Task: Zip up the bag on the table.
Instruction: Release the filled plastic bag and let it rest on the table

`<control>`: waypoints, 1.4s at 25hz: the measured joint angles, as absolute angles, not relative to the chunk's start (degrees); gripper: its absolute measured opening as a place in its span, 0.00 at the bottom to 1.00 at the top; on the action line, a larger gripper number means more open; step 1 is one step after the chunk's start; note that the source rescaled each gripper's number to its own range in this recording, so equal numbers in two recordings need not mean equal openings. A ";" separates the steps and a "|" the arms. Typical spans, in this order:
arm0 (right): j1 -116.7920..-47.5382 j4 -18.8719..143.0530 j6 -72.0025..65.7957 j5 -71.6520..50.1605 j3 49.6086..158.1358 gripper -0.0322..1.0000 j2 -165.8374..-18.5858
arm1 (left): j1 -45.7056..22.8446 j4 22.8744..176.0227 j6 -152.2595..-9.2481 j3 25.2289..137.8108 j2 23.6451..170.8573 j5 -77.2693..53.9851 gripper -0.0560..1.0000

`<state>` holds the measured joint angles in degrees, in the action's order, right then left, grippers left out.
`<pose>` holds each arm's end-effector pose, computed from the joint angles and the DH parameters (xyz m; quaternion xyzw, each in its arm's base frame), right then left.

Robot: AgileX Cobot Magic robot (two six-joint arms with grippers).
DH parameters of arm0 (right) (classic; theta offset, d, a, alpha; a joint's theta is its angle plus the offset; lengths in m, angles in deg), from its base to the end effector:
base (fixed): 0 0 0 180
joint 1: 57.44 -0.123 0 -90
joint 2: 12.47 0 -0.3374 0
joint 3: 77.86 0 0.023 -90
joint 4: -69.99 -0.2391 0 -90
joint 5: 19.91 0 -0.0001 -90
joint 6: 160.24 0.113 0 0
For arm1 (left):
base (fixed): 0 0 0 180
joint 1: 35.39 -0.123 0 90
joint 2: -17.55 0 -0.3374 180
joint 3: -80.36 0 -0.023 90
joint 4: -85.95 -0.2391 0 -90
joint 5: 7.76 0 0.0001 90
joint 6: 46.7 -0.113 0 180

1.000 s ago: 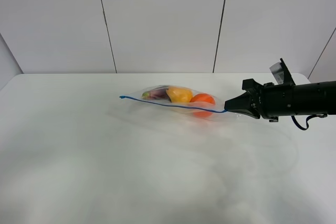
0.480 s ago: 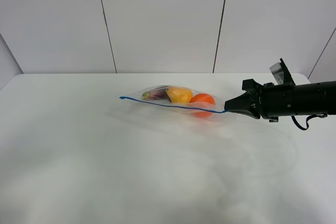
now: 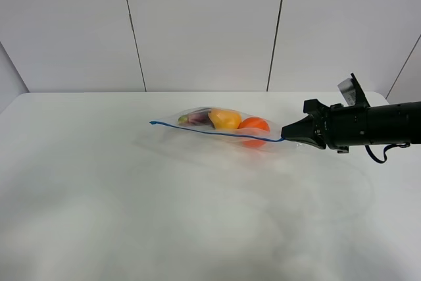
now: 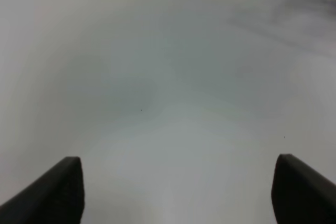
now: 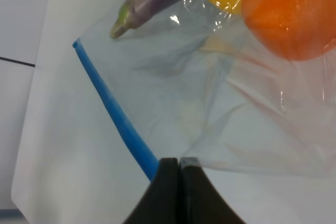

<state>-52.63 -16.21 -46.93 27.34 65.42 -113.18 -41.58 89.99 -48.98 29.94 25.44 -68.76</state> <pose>0.2951 0.0583 0.2338 0.0400 0.8745 0.4089 0.2576 -0.0435 -0.0117 0.2593 -0.0286 0.8620 0.0021 0.5061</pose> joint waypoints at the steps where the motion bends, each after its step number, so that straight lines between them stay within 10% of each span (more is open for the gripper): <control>1: -52.63 -16.21 -46.93 27.34 65.42 0.03 -113.18 | -41.58 89.99 -48.98 29.94 25.44 -68.76 0.86; 15: -52.63 -18.12 -46.93 27.51 65.42 0.07 -113.18 | -41.58 89.99 -48.96 29.94 25.44 -68.76 0.86; 24: -52.63 -18.60 -46.93 27.39 65.42 0.75 -113.18 | -41.58 89.99 -48.96 29.94 25.44 -68.76 0.86; 35: -52.63 -19.23 -49.54 27.39 65.42 0.90 -113.18 | -41.58 89.99 -48.96 29.94 25.44 -68.76 0.86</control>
